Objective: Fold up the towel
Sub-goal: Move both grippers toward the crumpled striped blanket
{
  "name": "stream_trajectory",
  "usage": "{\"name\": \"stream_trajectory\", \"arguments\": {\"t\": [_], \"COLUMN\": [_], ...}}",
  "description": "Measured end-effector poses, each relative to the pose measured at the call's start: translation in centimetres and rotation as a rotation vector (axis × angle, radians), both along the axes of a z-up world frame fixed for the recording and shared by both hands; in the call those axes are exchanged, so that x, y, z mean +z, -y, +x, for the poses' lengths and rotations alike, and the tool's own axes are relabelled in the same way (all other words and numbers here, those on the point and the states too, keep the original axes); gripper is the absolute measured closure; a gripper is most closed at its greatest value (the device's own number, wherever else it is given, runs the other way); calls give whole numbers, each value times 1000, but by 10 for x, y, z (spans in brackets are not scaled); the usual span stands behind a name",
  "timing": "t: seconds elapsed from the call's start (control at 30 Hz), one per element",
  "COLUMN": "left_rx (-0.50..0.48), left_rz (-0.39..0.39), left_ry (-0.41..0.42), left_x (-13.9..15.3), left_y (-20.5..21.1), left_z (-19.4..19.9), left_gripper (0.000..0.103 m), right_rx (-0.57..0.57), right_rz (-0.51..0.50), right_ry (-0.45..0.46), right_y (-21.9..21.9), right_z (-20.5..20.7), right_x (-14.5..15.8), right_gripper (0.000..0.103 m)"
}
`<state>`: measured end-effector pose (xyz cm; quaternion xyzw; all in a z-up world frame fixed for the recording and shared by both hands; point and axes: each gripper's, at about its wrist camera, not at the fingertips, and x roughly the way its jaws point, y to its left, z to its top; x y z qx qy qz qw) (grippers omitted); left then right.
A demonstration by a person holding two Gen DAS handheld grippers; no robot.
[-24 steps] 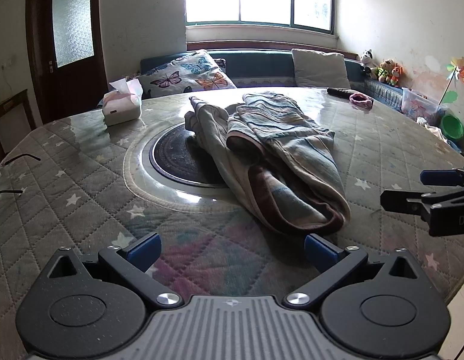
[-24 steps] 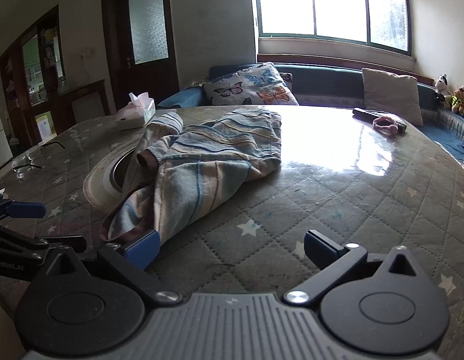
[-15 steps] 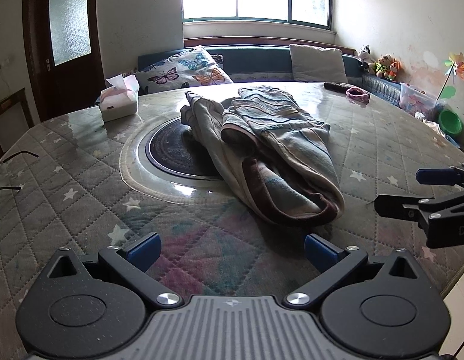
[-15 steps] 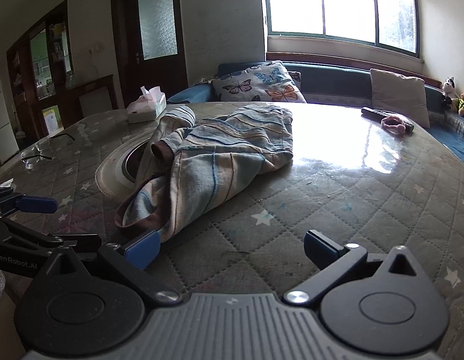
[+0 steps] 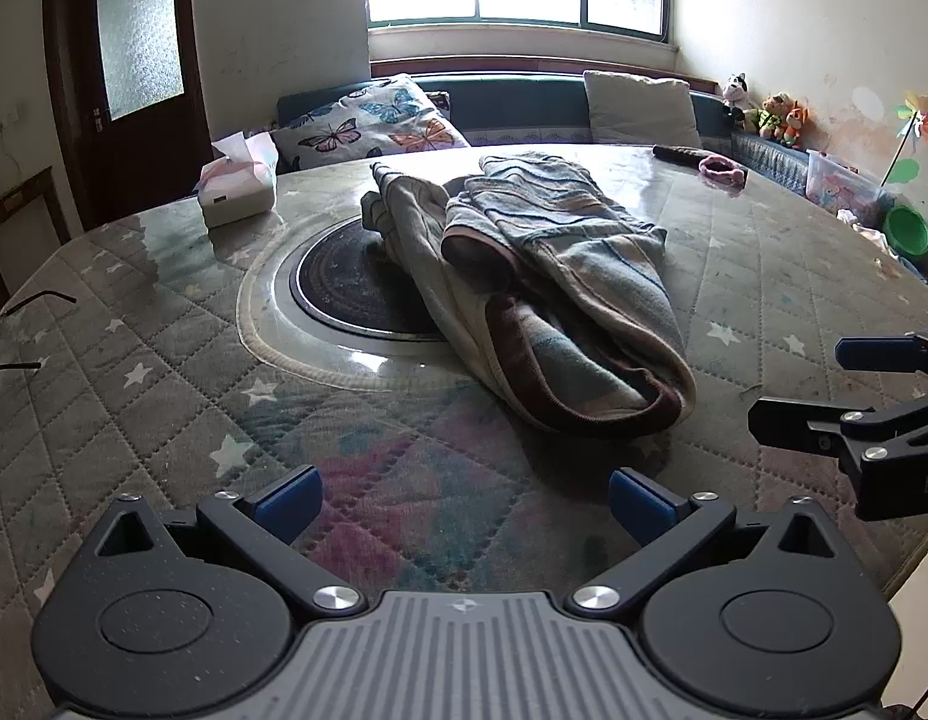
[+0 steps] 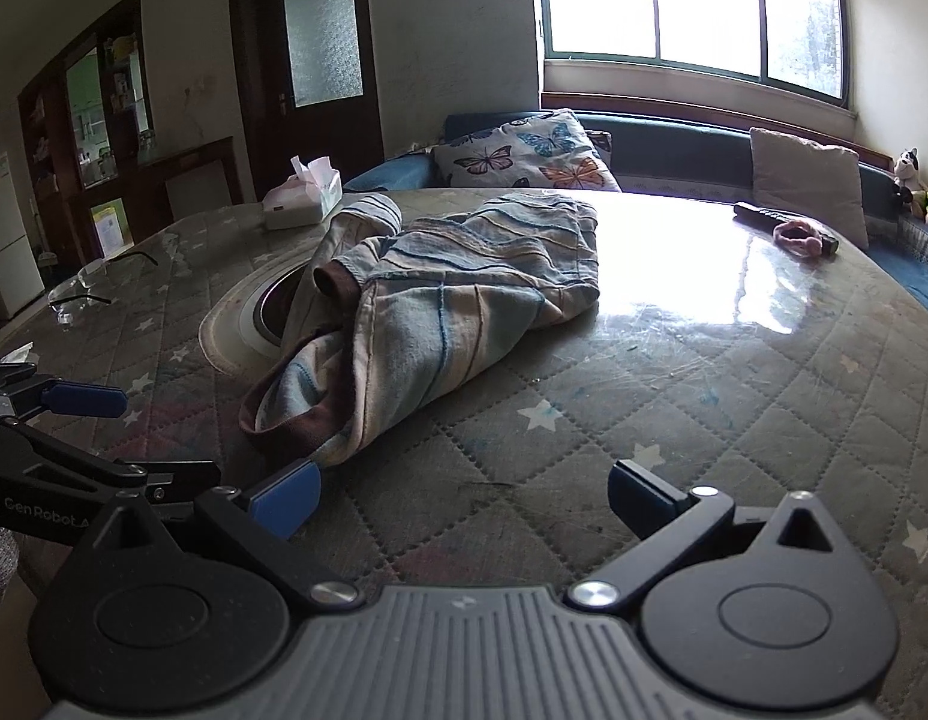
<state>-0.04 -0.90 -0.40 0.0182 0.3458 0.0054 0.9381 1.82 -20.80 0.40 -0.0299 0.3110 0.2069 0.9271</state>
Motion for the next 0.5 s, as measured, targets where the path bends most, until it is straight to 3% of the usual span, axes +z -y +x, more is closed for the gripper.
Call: {"name": "stream_trajectory", "arguments": {"t": [0.5], "left_rx": [-1], "left_rz": [4], "left_ry": [-15], "left_x": [0], "left_y": [0], "left_z": [5], "left_gripper": [0], "right_rx": [24], "right_rz": [-15], "right_ry": [-10], "right_y": [-8], "right_z": [3], "right_x": [-3], "right_gripper": [0]}}
